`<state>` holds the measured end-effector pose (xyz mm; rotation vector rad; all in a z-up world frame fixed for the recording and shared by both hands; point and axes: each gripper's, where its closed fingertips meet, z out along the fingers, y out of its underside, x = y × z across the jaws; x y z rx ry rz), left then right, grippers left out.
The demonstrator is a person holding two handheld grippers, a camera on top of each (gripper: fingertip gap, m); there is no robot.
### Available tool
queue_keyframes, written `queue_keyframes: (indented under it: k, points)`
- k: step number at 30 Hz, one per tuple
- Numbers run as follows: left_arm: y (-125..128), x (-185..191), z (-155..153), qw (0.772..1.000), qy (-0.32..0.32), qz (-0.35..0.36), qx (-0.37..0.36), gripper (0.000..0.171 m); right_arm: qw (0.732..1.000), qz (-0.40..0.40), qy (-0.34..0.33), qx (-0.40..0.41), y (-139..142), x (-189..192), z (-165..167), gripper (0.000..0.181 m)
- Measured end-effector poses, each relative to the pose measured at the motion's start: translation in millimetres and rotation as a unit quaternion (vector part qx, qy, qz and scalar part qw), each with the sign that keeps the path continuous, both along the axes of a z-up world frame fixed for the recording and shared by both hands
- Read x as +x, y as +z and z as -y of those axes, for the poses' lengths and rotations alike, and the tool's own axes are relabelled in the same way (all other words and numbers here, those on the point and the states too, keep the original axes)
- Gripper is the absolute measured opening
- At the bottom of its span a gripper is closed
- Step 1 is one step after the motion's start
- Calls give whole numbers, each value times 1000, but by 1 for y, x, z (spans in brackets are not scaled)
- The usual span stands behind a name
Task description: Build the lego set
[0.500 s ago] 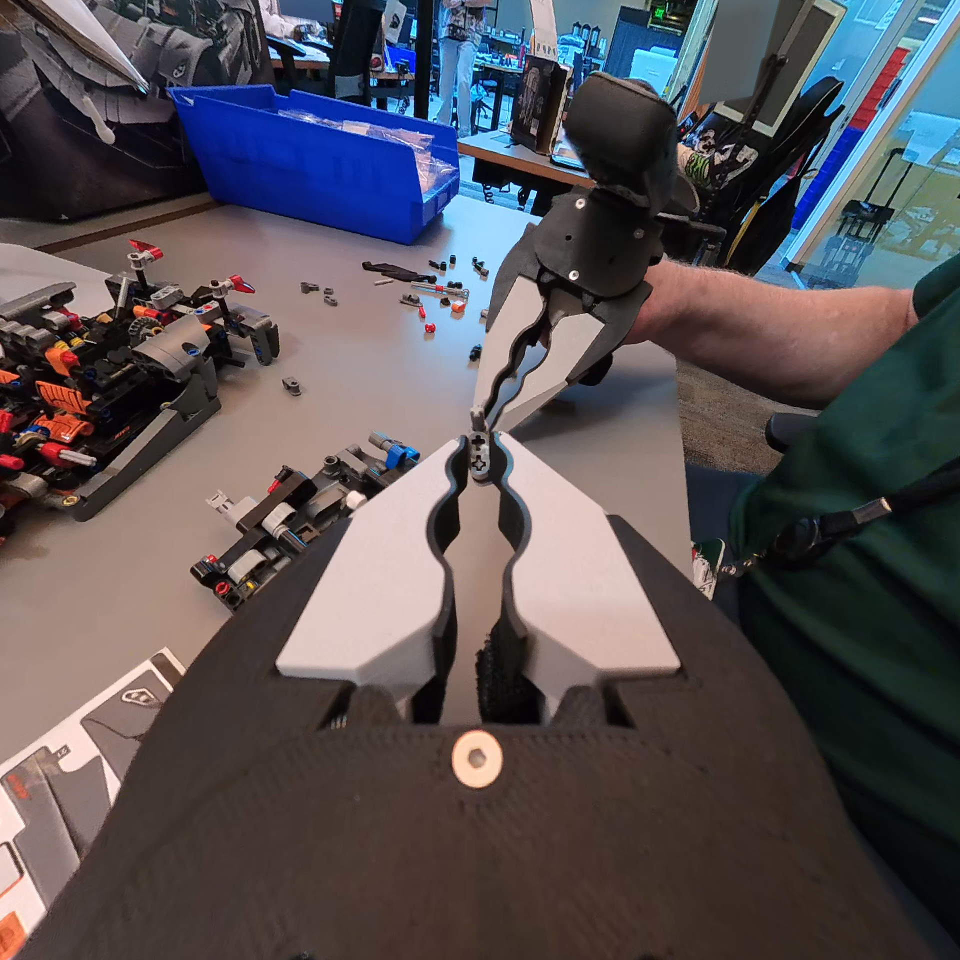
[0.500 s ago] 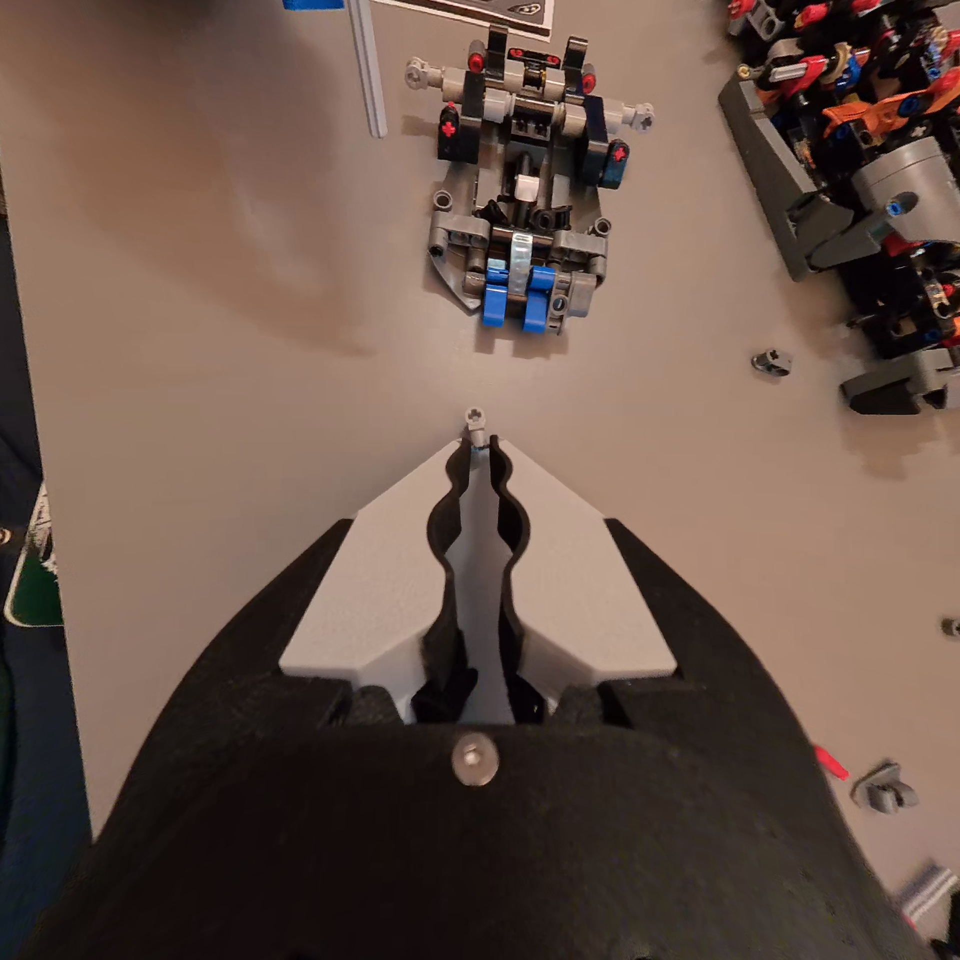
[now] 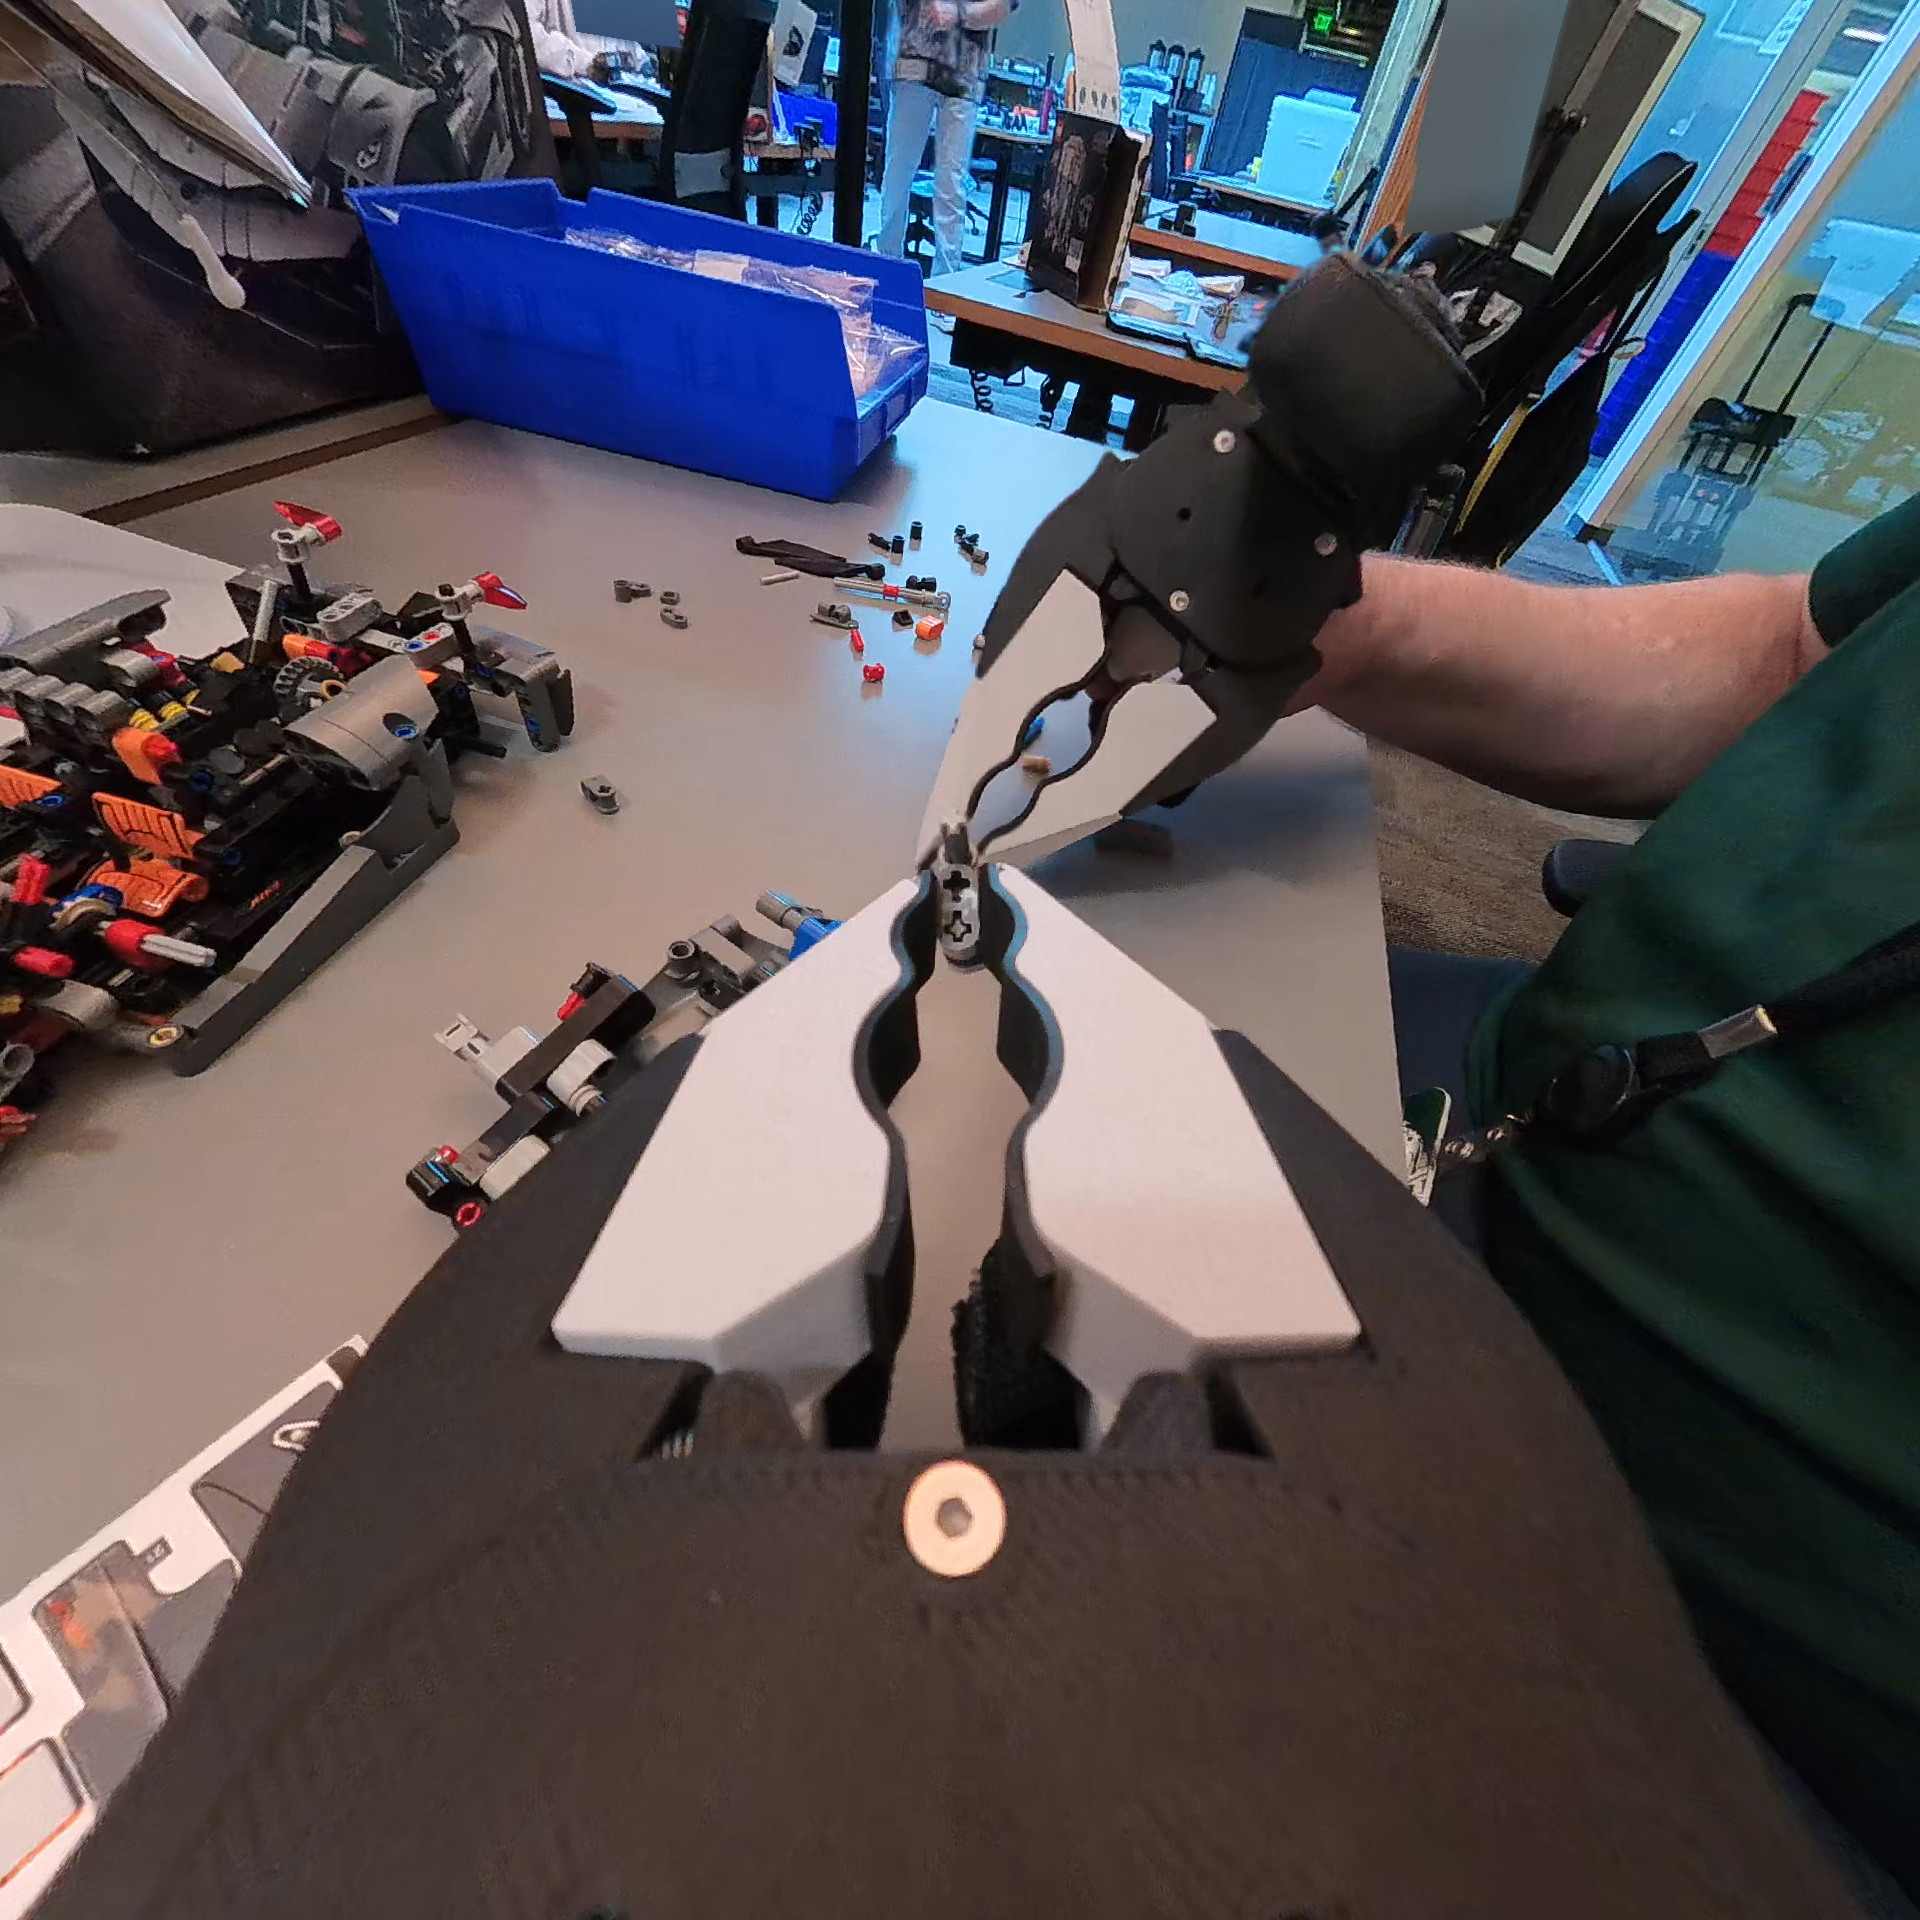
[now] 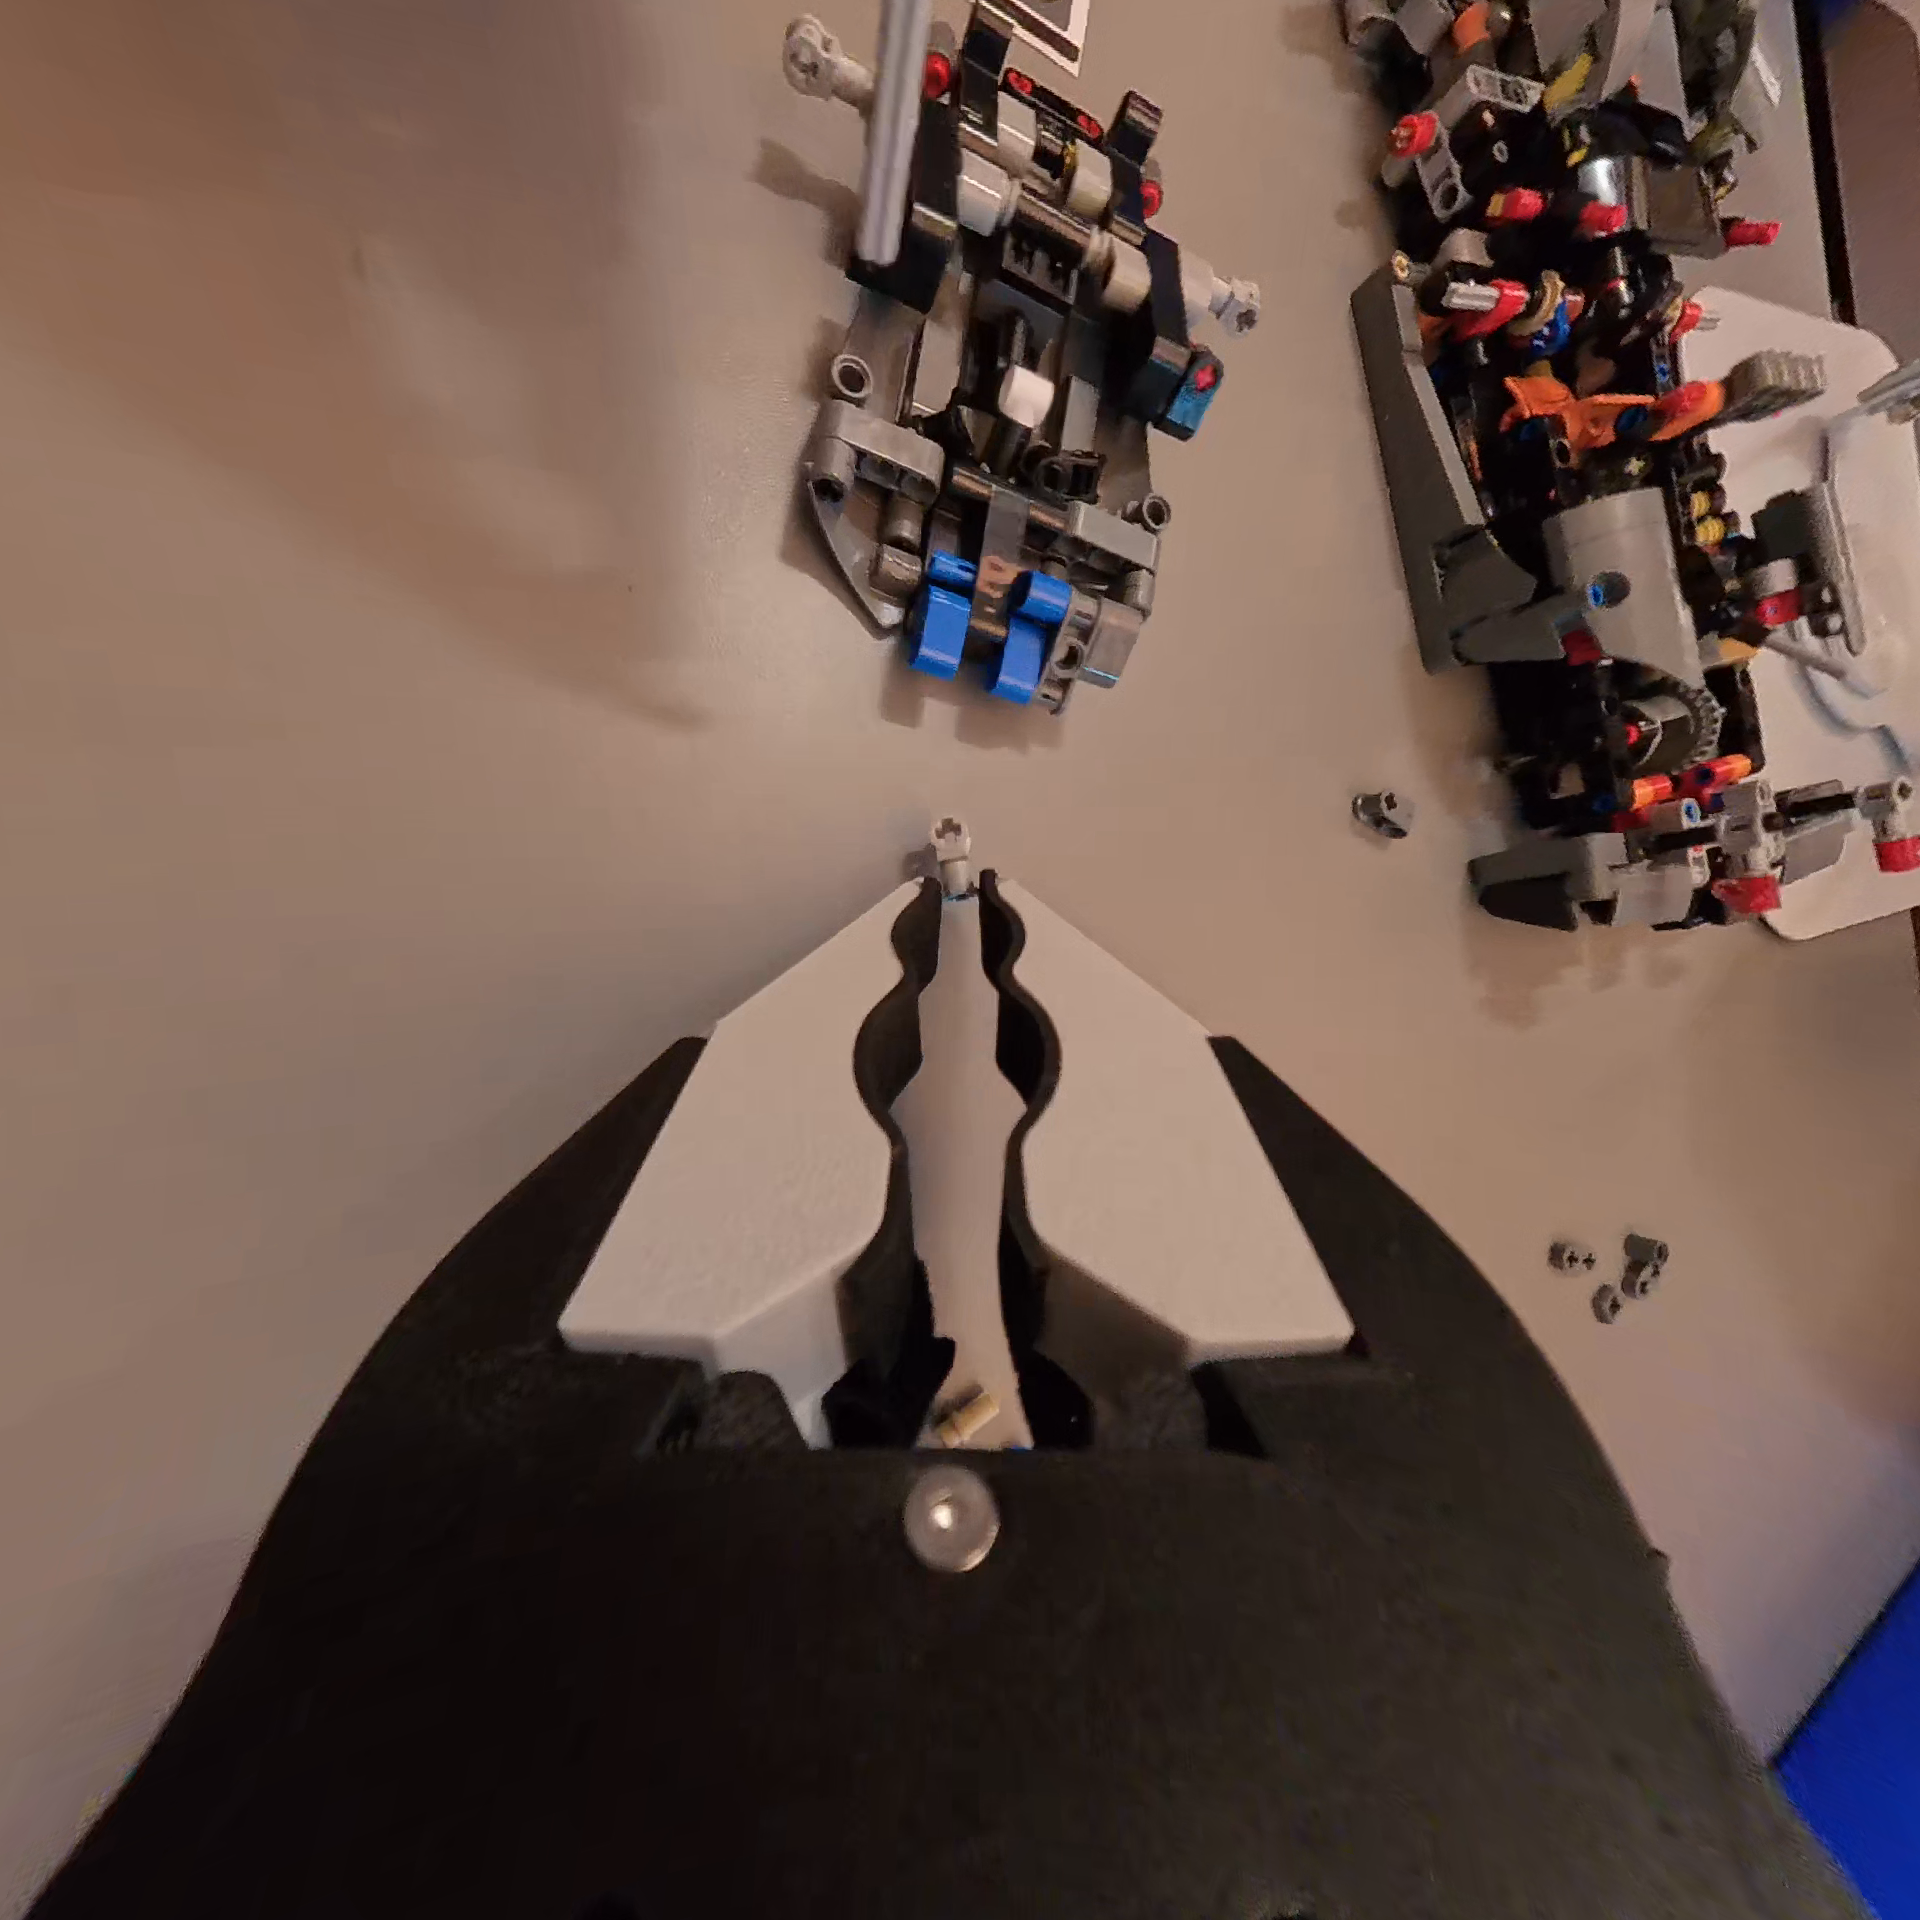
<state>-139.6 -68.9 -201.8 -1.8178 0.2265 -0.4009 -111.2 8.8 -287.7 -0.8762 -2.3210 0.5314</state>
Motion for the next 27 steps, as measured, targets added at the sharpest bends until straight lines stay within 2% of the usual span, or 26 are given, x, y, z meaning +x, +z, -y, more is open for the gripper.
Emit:
queue_keyframes:
  k: [9, 15, 21, 27]
  points:
    - [2, -4, 2, 1000, 3, 0, 2, 5, 996, -10, 21, 81, -4, 4, 5, 5]
    - [2, -7, 4, 1000, 6, 1, 4, 5, 995, -7, 28, 99, -3, 8, 9, 9]
    - [2, -7, 5, 1000, 8, 3, 7, 5, 998, 13, 34, 53, -1, 14, 19, 20]
    - [3, -8, 10, 1000, 14, 7, 10, 5, 999, 14, 0, -52, 11, 15, 16, 22]
